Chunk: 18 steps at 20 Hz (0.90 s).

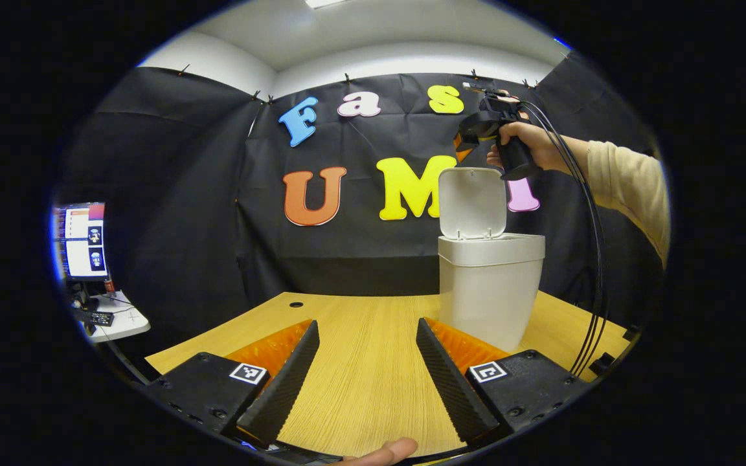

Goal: Press the lid of the desktop garbage bin to open it, pick up the crumpled paper on the desktop and throw it into the bin, then pick up the pop can on the desktop and drop it into the bin, and finally close the garbage bin lid.

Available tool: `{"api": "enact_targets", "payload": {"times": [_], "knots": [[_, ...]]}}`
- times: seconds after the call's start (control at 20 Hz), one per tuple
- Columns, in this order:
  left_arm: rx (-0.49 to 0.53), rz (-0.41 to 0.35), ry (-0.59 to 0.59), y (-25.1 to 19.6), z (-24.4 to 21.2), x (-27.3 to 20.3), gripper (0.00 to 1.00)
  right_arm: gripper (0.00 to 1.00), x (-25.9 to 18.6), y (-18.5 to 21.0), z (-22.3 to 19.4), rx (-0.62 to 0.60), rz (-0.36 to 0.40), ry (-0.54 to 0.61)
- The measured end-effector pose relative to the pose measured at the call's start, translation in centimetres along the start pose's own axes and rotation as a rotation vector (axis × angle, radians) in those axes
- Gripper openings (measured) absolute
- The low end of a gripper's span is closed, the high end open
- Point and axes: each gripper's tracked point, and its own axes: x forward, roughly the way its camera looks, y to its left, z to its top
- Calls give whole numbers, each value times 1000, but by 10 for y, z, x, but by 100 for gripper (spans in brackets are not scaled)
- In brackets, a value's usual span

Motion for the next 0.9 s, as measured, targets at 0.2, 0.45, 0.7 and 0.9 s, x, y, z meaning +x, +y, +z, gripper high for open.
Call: {"api": "enact_targets", "payload": {"times": [0.2, 0.45, 0.7, 0.9], "knots": [[-15, -8, 52, -3, -19, 13, 98, 95, 37, 2, -7, 43, -4, 73], [-11, -25, 42, -10, -21, 22, 98, 93, 30, 2, -27, 20, -17, 143], [-11, -61, 50, -24, -27, 22, 98, 97, -15, 3, -69, 36, 2, 278], [23, -61, 40, -31, -28, 23, 97, 96, -49, 1, -110, 19, 30, 334]]}}
